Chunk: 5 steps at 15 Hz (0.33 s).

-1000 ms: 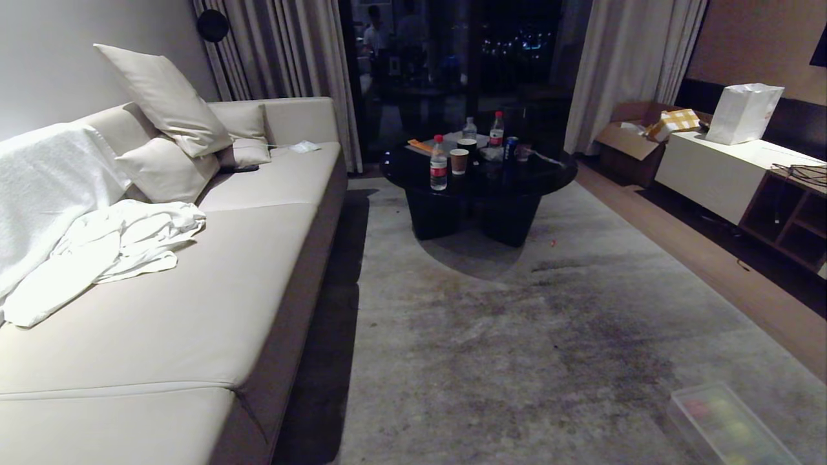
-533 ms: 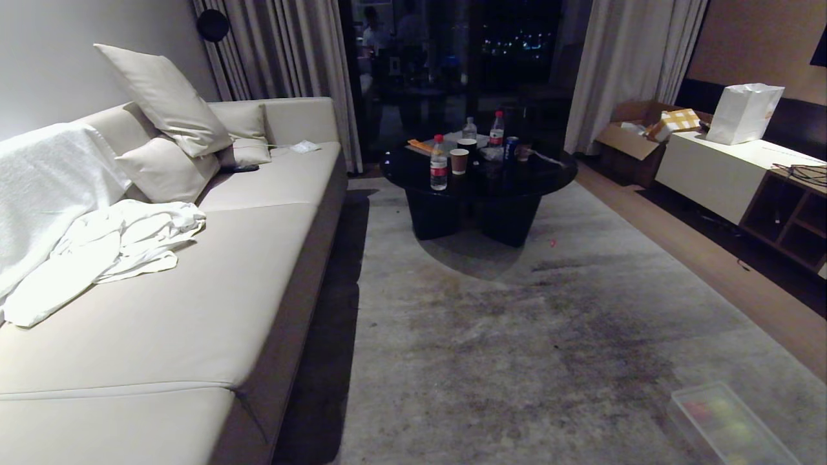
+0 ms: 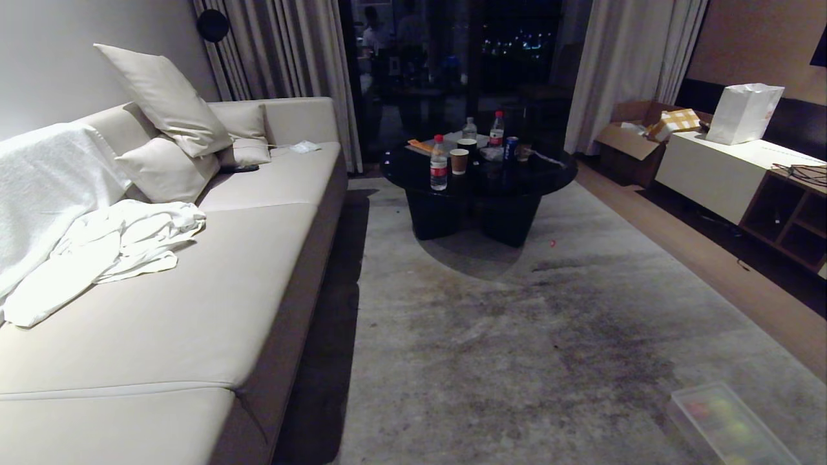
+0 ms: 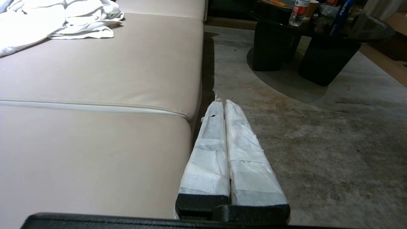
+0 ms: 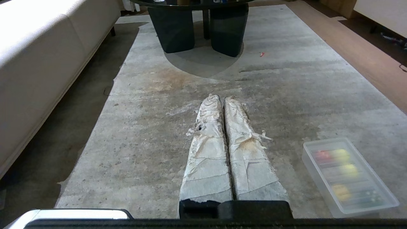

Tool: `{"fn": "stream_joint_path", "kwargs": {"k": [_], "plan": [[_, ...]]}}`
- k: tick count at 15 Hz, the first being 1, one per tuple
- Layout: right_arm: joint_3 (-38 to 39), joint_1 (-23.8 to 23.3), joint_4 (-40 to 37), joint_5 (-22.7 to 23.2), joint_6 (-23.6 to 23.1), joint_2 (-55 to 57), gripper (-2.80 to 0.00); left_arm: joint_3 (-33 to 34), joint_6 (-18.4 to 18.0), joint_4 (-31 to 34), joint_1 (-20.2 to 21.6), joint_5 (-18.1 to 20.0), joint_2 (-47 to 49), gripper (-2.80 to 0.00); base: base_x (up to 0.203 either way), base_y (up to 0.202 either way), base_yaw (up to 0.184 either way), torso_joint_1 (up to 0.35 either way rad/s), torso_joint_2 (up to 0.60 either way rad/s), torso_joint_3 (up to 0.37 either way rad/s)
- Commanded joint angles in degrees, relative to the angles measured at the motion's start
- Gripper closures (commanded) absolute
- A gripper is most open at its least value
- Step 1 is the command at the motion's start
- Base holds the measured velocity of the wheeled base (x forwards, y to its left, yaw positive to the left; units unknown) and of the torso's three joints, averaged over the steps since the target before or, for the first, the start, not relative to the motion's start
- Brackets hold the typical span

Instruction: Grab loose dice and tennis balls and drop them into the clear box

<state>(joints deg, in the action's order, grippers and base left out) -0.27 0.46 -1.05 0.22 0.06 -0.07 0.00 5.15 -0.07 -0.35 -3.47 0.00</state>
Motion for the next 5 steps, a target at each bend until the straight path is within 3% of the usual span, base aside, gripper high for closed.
{"fn": "stream_joint_path", "kwargs": {"k": [1,5], "plan": [[0.0,0.0,0.0,0.0,0.0,0.1,0.00,0.1,0.0,0.0,0.0,0.0,0.0,0.00,0.000,0.000,0.000,0.000,0.00,0.000],[0.0,0.0,0.0,0.0,0.2,0.1,0.00,0.1,0.0,0.0,0.0,0.0,0.0,0.00,0.000,0.000,0.000,0.000,0.00,0.000]]}}
